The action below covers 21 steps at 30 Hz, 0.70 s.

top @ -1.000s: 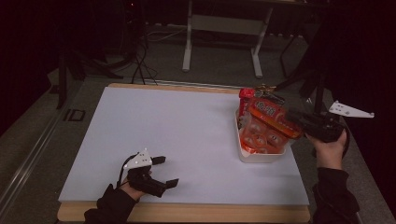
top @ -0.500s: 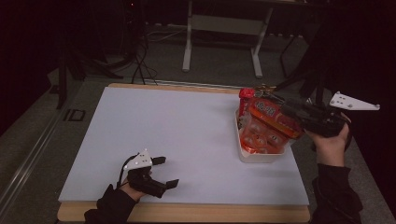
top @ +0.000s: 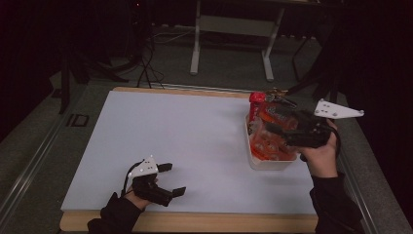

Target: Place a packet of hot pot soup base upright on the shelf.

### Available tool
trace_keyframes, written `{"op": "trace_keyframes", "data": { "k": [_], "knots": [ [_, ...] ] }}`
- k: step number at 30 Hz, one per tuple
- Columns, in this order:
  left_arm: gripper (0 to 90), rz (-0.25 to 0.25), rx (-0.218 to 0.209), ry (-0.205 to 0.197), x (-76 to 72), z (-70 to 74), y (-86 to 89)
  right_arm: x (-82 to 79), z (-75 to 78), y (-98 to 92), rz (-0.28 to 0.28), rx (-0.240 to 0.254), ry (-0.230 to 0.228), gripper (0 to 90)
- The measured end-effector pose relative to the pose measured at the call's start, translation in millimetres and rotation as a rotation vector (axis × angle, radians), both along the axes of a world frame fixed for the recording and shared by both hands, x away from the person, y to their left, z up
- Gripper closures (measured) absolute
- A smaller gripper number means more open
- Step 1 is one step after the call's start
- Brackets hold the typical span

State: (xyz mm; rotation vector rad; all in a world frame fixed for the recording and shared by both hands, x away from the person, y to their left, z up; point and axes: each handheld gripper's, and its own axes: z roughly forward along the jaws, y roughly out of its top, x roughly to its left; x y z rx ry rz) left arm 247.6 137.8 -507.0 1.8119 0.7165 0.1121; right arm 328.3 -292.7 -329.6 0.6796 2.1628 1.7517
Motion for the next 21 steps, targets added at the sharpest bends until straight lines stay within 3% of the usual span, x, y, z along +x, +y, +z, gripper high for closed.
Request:
{"op": "trace_keyframes", "data": {
  "k": [4, 8, 14, 21],
  "knots": [
    [0.1, 0.002, -0.002, -0.003, -0.1, 0.3, 1.2, -1.9, -9.3, 18.3, 0.049, -0.004, 0.005, 13.5],
    [0.1, 0.005, -0.007, -0.006, -0.1, 0.7, 1.7, -2.7, -16.5, 28.7, 0.083, -0.004, 0.022, 13.3],
    [0.1, 0.007, -0.01, -0.007, -0.1, 1.3, 2.1, -7.0, -43.8, 49.4, 0.133, -0.066, 0.034, 13.9],
    [0.1, 0.008, -0.015, -0.011, -0.1, 1.4, 2.6, -12.1, -68.4, 60.7, 0.144, -0.1, 0.053, 14.1]
  ]
}}
